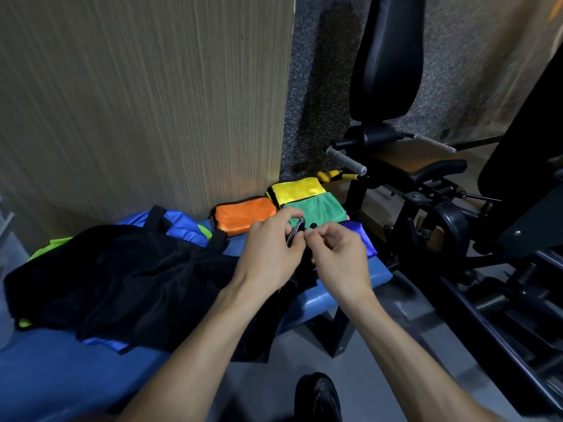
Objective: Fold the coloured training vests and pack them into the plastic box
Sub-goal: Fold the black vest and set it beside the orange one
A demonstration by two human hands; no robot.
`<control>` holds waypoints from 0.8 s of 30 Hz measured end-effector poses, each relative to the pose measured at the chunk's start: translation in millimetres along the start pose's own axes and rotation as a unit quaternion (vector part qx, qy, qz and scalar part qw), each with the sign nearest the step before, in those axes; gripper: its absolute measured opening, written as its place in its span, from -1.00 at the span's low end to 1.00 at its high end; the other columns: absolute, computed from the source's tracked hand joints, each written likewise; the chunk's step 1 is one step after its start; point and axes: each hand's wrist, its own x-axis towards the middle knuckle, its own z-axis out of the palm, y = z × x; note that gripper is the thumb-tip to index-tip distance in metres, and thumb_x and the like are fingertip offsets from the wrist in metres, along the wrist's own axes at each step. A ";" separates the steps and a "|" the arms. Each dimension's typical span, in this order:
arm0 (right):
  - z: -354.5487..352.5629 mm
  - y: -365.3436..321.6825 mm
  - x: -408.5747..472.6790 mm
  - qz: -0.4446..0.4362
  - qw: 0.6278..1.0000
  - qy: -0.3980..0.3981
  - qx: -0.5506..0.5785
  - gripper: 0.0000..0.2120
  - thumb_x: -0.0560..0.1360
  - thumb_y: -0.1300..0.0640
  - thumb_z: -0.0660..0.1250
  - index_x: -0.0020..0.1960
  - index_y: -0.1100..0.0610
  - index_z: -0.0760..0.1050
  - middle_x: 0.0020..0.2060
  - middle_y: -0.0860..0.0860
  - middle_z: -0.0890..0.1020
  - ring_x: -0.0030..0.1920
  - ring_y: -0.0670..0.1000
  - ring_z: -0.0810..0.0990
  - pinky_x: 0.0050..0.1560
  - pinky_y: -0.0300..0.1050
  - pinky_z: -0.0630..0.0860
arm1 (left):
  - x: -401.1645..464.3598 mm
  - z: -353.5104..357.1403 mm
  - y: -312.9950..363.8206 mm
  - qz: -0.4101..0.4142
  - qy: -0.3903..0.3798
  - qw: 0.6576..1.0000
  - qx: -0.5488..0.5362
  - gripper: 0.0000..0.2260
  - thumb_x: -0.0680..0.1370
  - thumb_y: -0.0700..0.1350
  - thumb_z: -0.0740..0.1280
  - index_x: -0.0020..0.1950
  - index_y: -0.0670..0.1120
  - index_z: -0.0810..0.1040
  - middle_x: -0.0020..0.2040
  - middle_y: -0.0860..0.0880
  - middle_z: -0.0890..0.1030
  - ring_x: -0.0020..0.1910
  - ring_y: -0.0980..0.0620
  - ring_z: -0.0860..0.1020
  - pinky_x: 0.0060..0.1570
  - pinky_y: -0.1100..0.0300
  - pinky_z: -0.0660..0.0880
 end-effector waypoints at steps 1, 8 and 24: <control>2.1 -0.3 0.8 -0.002 1.000 0.002 0.003 -0.76 0.55 -0.05 0.36 -0.23 0.06 0.55 -0.43 0.00 0.58 -0.33 0.12 0.56 -0.21 0.12 0.55 | -0.3 0.1 1.3 -0.005 -0.010 1.000 -0.010 -0.71 0.60 -0.10 0.35 0.32 0.08 0.58 -0.16 0.10 0.68 -0.31 0.18 0.55 -0.18 0.20 0.51; 5.9 0.5 2.7 0.038 0.999 -0.023 0.000 -0.53 0.35 -0.38 0.40 -0.17 0.05 0.51 -0.30 -0.01 0.64 -0.35 -0.06 0.53 -0.26 -0.09 0.47 | -1.9 -10.6 -0.1 -0.124 -0.117 0.963 -0.209 -0.52 0.67 -0.17 0.07 0.61 0.02 0.25 0.21 -0.28 0.60 -0.34 -0.18 0.69 -0.15 -0.13 0.66; -31.1 41.3 20.2 0.196 0.979 -0.015 -0.058 -0.78 0.42 0.01 0.27 -0.32 0.09 0.33 -0.48 -0.06 0.38 -0.33 0.05 0.40 -0.22 0.08 0.48 | -8.4 -17.3 -48.2 -0.113 -0.185 0.971 -0.103 -0.67 0.68 -0.18 0.13 0.40 0.00 0.50 0.23 0.08 0.61 -0.06 0.16 0.67 -0.09 0.17 0.64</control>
